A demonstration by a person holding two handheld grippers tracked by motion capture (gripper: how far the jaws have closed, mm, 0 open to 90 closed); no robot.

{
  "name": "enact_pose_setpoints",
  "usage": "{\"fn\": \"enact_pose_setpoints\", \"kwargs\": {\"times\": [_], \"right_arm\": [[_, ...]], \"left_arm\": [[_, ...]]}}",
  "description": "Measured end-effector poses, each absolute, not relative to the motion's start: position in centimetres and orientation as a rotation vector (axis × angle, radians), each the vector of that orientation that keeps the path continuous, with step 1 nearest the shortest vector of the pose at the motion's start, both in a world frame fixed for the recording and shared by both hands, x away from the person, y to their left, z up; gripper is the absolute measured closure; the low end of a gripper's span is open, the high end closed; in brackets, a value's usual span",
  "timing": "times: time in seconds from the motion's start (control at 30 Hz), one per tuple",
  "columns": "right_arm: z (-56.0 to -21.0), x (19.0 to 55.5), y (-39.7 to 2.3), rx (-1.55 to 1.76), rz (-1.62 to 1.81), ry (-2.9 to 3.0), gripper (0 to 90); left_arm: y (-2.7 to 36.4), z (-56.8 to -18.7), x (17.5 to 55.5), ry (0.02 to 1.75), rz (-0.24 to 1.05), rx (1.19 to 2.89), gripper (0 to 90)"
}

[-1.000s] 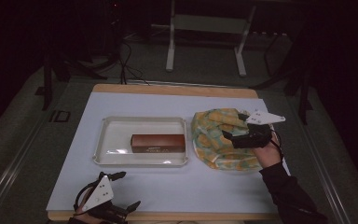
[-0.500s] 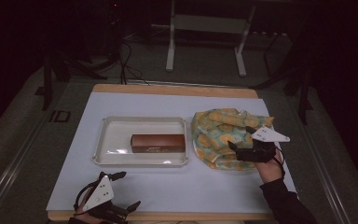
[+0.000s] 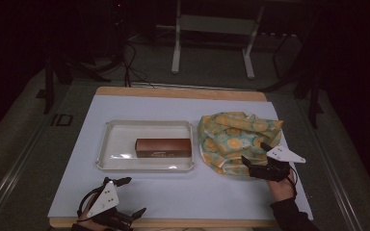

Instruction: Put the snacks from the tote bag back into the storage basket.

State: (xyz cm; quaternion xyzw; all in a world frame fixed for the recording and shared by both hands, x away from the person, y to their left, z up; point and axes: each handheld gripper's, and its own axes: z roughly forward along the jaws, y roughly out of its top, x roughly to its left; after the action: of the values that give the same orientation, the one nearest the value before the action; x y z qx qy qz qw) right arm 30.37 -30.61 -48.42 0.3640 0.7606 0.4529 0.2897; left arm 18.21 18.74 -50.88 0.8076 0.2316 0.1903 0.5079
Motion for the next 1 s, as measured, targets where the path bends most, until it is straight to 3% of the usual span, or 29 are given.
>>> {"fn": "enact_pose_setpoints", "kwargs": {"times": [1.0], "right_arm": [[-49.8, 28.0, -33.9, 1.018, 1.158, 1.941, 11.0]], "left_arm": [[18.7, -50.9, 18.3, 0.548, 0.452, 1.951, 0.0]]}}
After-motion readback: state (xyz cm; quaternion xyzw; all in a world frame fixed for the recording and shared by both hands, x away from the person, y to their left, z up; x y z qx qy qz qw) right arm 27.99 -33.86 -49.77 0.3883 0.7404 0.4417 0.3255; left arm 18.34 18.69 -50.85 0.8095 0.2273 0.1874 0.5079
